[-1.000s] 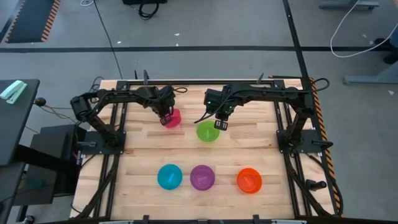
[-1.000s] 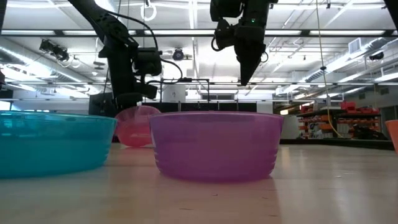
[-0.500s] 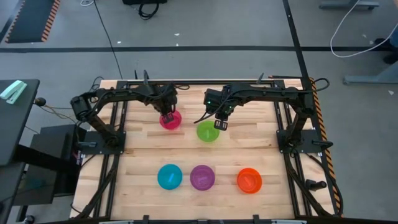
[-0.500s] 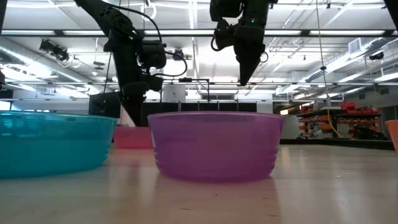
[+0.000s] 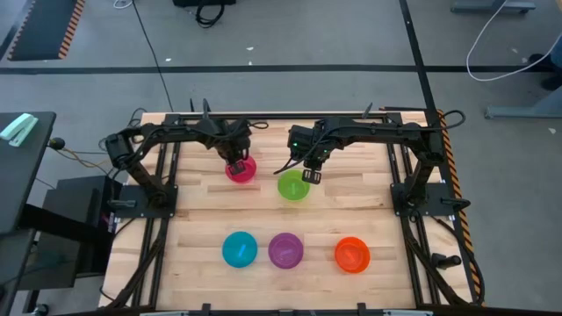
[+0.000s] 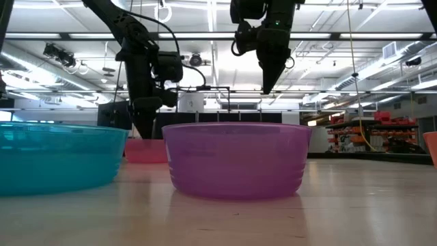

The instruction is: Nest bowls inside each other

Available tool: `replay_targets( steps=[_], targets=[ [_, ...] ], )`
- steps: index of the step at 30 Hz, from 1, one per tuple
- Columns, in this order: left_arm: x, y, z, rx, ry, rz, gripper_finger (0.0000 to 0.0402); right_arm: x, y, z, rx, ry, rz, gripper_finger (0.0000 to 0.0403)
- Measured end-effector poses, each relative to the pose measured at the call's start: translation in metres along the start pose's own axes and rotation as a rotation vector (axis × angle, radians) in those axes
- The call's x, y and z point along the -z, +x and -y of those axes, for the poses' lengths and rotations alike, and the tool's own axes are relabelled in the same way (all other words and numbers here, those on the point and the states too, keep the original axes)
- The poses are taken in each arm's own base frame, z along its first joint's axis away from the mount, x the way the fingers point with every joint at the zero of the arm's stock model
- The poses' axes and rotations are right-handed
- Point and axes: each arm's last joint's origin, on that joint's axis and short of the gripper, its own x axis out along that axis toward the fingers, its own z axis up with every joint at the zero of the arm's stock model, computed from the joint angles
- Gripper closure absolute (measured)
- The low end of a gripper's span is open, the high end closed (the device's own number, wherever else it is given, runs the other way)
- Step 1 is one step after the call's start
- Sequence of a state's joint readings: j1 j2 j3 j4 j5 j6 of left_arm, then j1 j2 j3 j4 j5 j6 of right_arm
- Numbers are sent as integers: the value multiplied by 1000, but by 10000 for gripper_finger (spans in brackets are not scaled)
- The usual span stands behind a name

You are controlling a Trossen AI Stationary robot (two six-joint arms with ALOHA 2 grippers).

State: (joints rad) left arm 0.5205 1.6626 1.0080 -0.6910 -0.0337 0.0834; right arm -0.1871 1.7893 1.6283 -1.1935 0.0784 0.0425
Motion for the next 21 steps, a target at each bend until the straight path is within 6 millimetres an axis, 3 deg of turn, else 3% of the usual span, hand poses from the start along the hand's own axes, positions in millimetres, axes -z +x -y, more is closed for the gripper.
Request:
replay_targets(
  steps=[9,21],
  targets=[
    [0,11,-3,-51,-4,-38,361,-1,0,0,0,0,8,324],
    [-13,-1,-5,-68,4,-7,385,-1,0,0,-1,-13,14,324]
  ],
)
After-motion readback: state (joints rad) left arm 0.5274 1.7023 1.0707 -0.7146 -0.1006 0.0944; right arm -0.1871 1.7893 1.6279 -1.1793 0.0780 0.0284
